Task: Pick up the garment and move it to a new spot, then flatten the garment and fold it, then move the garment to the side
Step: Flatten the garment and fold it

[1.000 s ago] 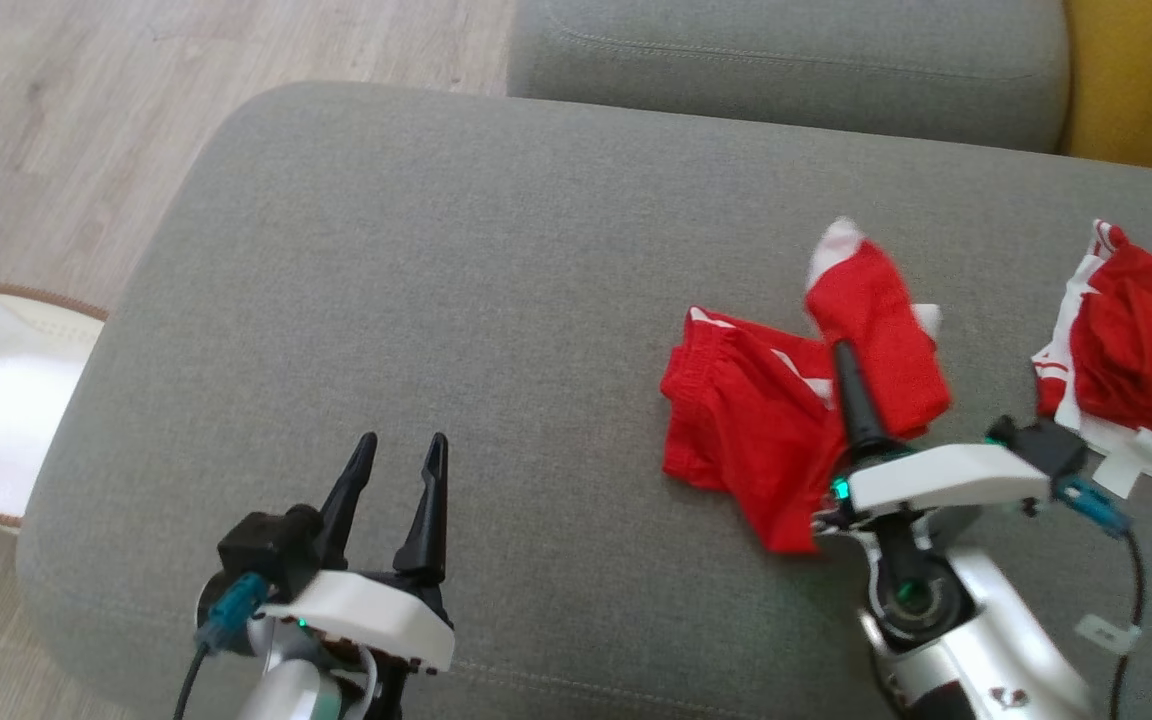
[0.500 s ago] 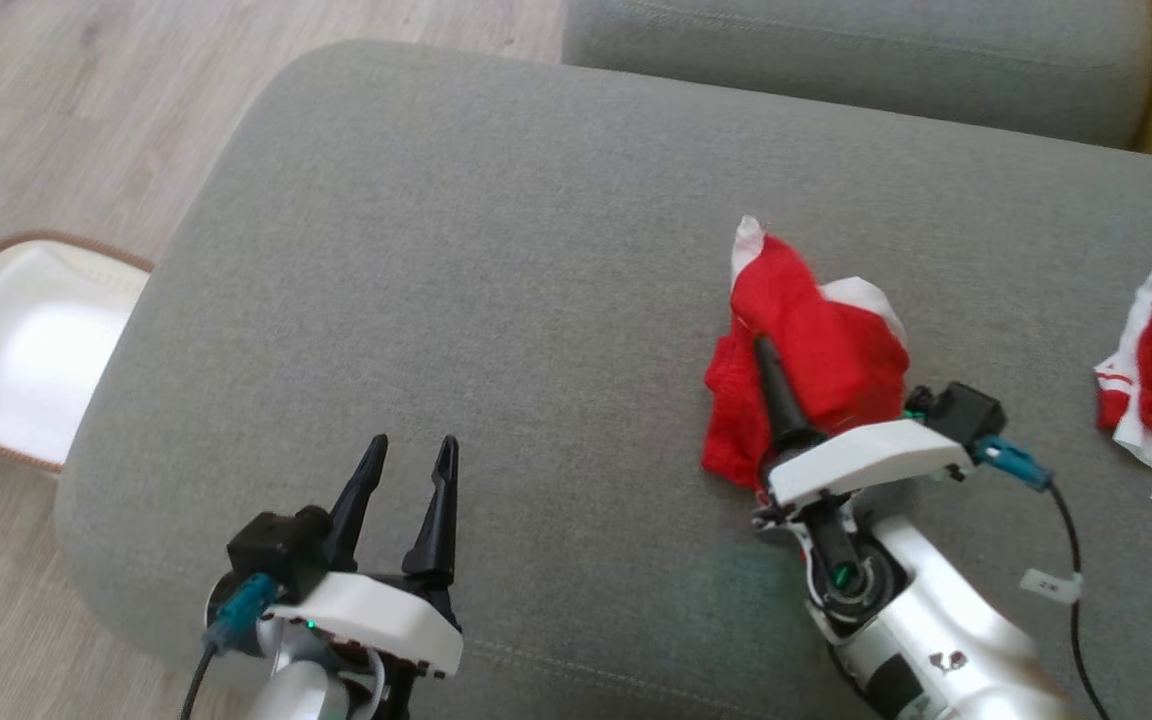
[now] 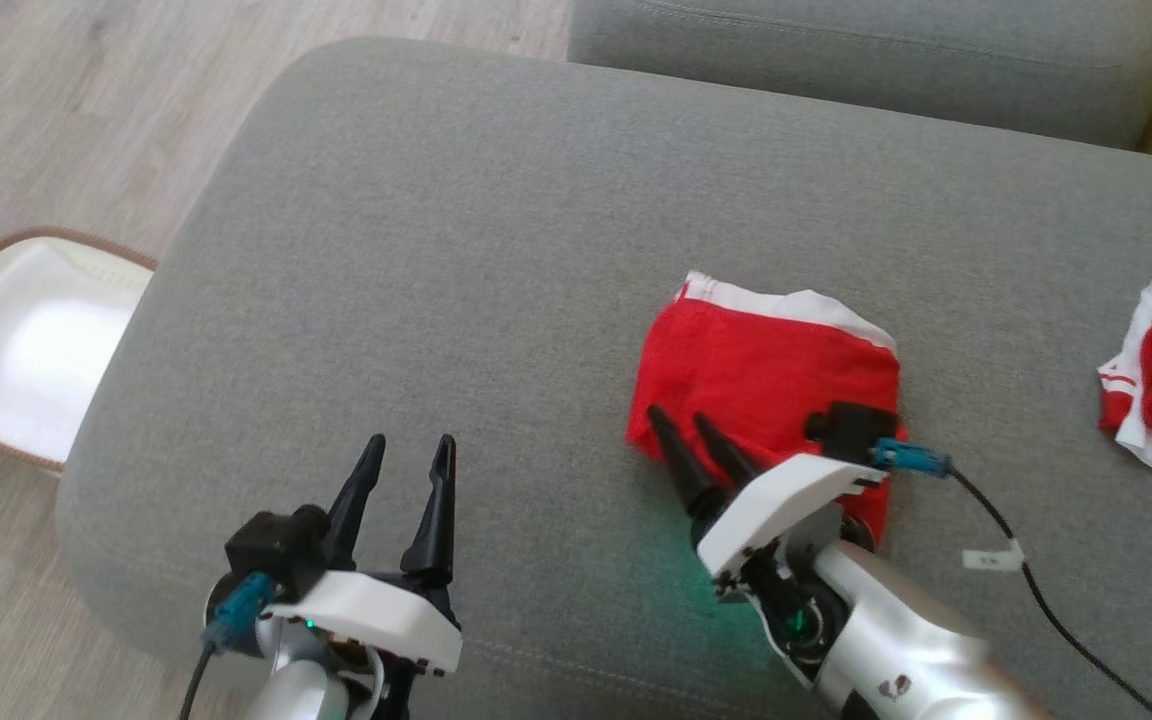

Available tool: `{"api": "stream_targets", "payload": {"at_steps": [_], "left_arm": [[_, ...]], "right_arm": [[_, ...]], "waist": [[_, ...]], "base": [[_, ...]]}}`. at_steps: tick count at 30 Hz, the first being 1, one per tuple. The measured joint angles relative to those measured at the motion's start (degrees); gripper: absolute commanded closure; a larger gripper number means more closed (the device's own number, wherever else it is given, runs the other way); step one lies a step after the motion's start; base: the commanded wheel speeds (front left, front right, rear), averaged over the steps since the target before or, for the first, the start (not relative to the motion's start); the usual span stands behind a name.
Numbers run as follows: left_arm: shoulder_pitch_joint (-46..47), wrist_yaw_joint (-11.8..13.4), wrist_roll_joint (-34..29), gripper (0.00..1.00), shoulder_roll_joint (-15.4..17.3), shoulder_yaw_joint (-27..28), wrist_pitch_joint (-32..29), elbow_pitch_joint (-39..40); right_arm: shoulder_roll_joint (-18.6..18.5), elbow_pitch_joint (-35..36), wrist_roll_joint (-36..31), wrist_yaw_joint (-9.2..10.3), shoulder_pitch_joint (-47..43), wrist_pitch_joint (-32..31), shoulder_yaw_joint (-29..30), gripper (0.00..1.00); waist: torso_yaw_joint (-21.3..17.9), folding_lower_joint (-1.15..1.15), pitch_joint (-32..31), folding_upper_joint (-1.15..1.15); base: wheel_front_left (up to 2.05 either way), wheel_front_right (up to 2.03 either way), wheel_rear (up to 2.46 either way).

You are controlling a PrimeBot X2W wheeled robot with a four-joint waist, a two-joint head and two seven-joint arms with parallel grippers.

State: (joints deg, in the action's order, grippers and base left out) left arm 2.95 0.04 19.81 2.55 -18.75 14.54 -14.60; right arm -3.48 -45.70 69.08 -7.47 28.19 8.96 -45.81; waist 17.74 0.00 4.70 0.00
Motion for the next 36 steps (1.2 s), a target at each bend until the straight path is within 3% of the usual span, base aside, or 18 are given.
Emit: {"api": "stream_targets", "payload": {"at_steps": [5,12,16,22,25,26,32,36], "left_arm": [[0.0,0.03,0.08,0.0,0.0,0.12,0.0,0.0],[-0.02,0.04,-0.09,0.0,0.01,1.01,0.0,0.0],[-0.09,-0.03,-0.55,0.0,0.01,1.78,0.0,0.19],[-0.1,-0.12,-1.19,0.0,0.02,3.67,0.0,2.07],[-0.1,-0.21,-1.34,0.0,0.08,4.89,0.01,3.52],[-0.09,-0.48,-1.33,0.0,0.05,5.04,0.0,4.36],[-0.08,-1.04,-1.33,0.0,0.04,6.0,0.01,6.81],[-0.1,-1.05,-1.25,0.0,0.04,6.11,0.01,7.19]], "right_arm": [[-0.03,-0.32,-3.01,0.0,0.92,-0.56,-4.15,0.0],[-0.49,-0.44,-8.06,0.0,2.96,2.37,-4.68,0.0],[-2.96,-0.74,-14.08,0.0,3.91,4.23,-3.38,0.0],[-7.06,-0.64,-23.64,0.0,3.92,5.25,6.41,0.0],[-8.5,3.24,-31.64,0.0,2.57,5.27,15.66,0.0],[-8.46,6.64,-36.4,0.0,-0.14,5.42,21.78,0.0],[-5.12,17.2,-51.15,0.0,-13.46,5.42,36.68,0.0],[-1.36,23.04,-57.65,0.0,-19.36,5.43,40.96,0.0]], "waist": [[-1.3,0.0,-0.44,0.0],[-3.71,0.0,-1.67,0.0],[-5.4,0.0,-2.49,0.0],[-8.25,0.0,-3.39,0.0],[-9.76,0.0,-3.73,0.0],[-10.72,0.0,-3.89,0.0],[-13.35,0.0,-4.0,0.0],[-14.65,0.0,-3.97,0.0]], "base": [[0.0,0.0,0.0],[0.0,0.0,0.0],[0.0,0.0,0.0],[0.0,0.0,0.0],[0.0,0.0,0.0],[0.0,0.0,0.0],[0.0,0.0,0.0],[0.0,0.0,0.0]]}}
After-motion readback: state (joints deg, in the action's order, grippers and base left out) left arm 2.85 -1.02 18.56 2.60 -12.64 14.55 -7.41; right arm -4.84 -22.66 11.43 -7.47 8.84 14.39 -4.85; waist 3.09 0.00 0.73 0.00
